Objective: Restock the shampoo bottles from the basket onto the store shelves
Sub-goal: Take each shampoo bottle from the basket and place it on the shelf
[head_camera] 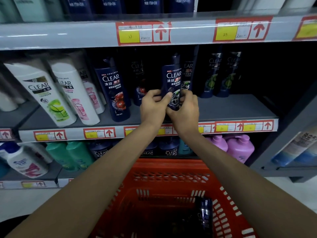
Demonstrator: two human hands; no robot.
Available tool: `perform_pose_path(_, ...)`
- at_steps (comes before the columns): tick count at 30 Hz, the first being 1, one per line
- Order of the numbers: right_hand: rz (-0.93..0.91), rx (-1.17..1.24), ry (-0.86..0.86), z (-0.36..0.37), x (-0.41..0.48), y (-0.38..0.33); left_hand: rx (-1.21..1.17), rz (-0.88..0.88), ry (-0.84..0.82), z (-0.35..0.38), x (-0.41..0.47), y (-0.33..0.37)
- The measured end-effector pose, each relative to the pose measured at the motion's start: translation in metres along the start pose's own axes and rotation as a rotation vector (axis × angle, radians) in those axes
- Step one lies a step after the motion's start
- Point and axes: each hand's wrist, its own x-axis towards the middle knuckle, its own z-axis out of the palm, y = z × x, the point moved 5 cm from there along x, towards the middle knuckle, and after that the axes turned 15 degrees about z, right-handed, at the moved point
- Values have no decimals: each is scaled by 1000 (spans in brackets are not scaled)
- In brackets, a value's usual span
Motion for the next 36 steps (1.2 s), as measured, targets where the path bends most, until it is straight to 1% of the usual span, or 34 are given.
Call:
perform_pose_path(4,41,-60,-83,-4,-7,7,3,-64,-46,-3,-4,-2)
perform_pose_path(6,48,-83,-107,-12,-12,6,53,-91,-80,-9,-7,-1)
perform_pose_path(11,-28,-188,-128,-43,-28,0,149,-73,-182,-32,-23,17)
perform_pose_path(14,-45,-282,-183,-61,-45,-1,274,-37,-293,-46,-37,25)
perform_pose_path(17,-63,-353,-232,-77,-61,-1,306,-61,-411,-56,-52,26)
perform_pose_path(19,-57,-387,-275,-86,-72,3,341,-45,-498,-63,-65,29)
perform_pose_path(22,-48,-498,-320,-95,-85,12,487,57,-630,-73,-86,38)
perform_pose_path(25,-44,-646,-409,-99,-101,28,726,194,-764,-80,-106,42)
perform_pose_path(27,-57,-738,-487,-98,-116,42,897,247,-864,-83,-122,33)
perform_pose_path(31,-114,-858,-627,-92,-148,76,1088,239,-1024,-92,-158,7)
perform_pose_path(36,-143,-959,-759,-82,-185,125,1199,246,-1185,-111,-197,-32)
